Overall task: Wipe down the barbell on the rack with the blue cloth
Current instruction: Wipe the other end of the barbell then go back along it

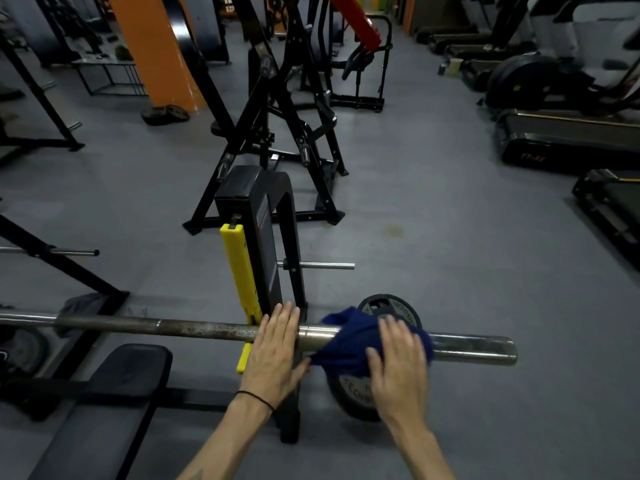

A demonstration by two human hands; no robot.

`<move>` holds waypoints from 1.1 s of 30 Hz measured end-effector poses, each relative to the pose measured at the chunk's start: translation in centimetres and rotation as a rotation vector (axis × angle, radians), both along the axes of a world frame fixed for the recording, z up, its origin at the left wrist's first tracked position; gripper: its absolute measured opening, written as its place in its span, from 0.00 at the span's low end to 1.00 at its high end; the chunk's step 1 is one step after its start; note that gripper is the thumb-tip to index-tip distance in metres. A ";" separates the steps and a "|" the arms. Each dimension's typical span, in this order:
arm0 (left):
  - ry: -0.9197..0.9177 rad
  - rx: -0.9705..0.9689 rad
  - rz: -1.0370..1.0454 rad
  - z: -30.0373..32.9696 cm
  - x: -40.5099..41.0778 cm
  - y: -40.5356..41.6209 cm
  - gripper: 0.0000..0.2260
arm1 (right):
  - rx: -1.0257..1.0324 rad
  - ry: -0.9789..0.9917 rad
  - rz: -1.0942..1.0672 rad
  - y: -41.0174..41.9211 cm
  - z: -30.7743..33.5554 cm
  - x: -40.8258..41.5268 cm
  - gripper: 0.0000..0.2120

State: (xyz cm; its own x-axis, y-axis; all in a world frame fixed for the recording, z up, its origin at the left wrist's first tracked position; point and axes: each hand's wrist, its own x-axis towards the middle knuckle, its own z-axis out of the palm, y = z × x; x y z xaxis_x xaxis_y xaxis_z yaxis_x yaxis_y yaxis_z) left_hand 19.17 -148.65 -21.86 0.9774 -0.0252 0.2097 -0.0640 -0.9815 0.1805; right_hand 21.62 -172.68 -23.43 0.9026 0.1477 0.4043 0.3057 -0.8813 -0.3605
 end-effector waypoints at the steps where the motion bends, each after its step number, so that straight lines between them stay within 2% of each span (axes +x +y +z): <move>1: -0.026 -0.006 0.011 -0.2 0.0 -0.1 0.47 | 0.060 0.031 -0.086 0.1 -0.1 -0.2 0.30; 3: -0.061 -0.015 0.019 -0.4 0.1 -0.3 0.43 | 0.142 0.074 -0.174 3.2 -0.1 -0.8 0.32; 5: -0.084 -0.010 0.014 -0.7 0.2 -0.4 0.38 | 0.129 0.094 -0.042 7.3 0.2 -2.3 0.34; 7: -0.103 0.010 0.004 -0.7 0.3 -0.2 0.37 | -0.038 0.072 0.185 8.5 0.3 -3.2 0.34; 9: -0.125 0.007 -0.013 -1.0 0.4 0.0 0.41 | -0.175 0.008 0.296 5.6 0.3 -2.0 0.33; 11: -0.136 0.004 -0.017 -1.1 0.0 0.0 0.45 | -0.186 -0.034 0.223 1.7 -0.1 -0.7 0.31; 13: -0.171 0.012 -0.007 -1.0 -0.4 -0.5 0.45 | -0.041 0.001 0.006 -0.5 -0.3 -0.4 0.31; 15: -0.177 0.025 0.016 -1.2 -0.5 -1.0 0.45 | 0.095 0.059 -0.149 1.8 0.0 -0.7 0.33; 16: -0.172 0.030 0.029 -1.3 -0.4 -1.2 0.45 | 0.118 0.071 -0.134 4.0 0.0 -1.2 0.34; 19: -0.183 0.064 0.031 -1.8 -0.2 -1.2 0.41 | -0.035 0.063 0.193 7.7 0.1 -2.8 0.35; 21: -0.209 0.081 0.002 -1.9 -0.2 -0.7 0.35 | -0.155 0.002 0.288 5.2 0.4 -1.5 0.32; 23: -0.197 0.078 -0.015 -1.7 0.0 -0.4 0.37 | -0.133 -0.047 0.187 1.2 0.3 0.1 0.30; 25: -0.178 0.061 -0.006 -1.4 0.0 -0.6 0.40 | 0.013 -0.016 -0.035 -1.7 0.3 0.7 0.31; 27: -0.140 0.046 0.013 -1.2 0.1 -0.9 0.44 | 0.139 0.057 -0.165 -0.2 0.4 0.3 0.34; 28: -0.136 0.038 0.017 -1.1 0.1 -1.0 0.44 | 0.172 0.073 -0.156 1.9 0.4 -0.2 0.35; 31: -0.134 0.051 0.009 -1.0 0.0 -0.9 0.43 | 0.063 0.064 0.138 7.8 0.0 -2.7 0.35; 33: -0.127 0.060 0.005 -0.9 -0.1 -0.8 0.43 | -0.063 0.031 0.275 6.9 0.0 -2.2 0.33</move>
